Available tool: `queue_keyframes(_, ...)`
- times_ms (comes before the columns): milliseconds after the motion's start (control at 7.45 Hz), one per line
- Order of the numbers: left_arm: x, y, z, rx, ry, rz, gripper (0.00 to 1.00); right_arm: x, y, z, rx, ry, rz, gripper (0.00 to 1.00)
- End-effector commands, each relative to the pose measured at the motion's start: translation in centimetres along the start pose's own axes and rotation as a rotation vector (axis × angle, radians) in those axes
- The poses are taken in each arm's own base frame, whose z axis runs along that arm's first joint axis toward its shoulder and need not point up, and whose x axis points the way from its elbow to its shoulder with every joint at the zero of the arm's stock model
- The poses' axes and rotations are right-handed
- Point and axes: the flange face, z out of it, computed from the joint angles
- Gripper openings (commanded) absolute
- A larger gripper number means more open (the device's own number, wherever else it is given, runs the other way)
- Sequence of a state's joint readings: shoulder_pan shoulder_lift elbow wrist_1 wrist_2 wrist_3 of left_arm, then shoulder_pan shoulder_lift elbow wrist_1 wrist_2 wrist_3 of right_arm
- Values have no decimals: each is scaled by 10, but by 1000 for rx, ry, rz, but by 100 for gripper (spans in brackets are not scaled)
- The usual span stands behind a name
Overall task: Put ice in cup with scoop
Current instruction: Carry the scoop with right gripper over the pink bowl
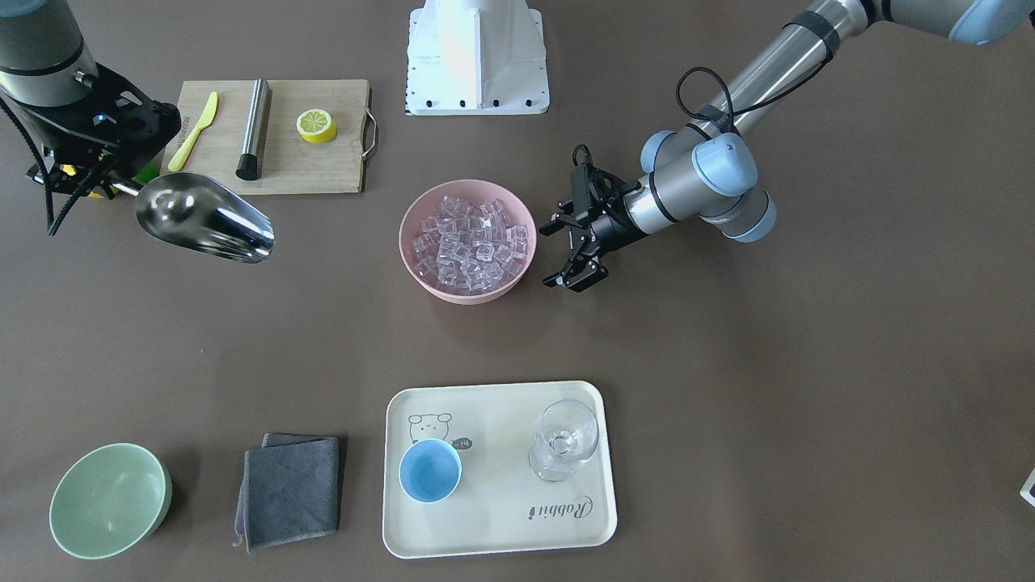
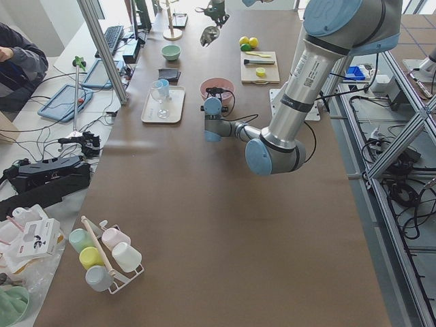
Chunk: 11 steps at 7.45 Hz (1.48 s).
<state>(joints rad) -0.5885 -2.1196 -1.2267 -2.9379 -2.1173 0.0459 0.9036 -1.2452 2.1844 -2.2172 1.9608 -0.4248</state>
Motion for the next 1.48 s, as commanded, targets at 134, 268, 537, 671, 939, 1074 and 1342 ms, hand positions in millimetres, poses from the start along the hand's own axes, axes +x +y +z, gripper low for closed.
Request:
queue_keyframes(134, 19, 8, -1, 102, -18, 22, 99, -59, -69, -15, -177, 81, -241, 0)
queue_keyframes(268, 20, 9, -2, 110, -17, 20, 99, -58, -71, -17, -209, 82, -330, 0)
queue_keyframes(537, 23, 18, -8, 154, -15, -16, 99, -50, -86, -15, -241, 94, -369, 0)
queue_keyframes(671, 23, 21, -9, 162, -17, -15, 99, -44, -112, -21, -251, 97, -411, 0)
queue_keyframes(939, 23, 25, -8, 174, -21, -50, 99, -40, -152, -42, -292, 99, -441, 0)
queue_keyframes(1074, 22, 25, -6, 172, -24, -83, 99, -39, -162, -50, -324, 92, -436, 0)
queue_keyframes(1342, 7, 24, -6, 152, -53, -93, 99, -35, -198, -46, -409, 45, -451, 0)
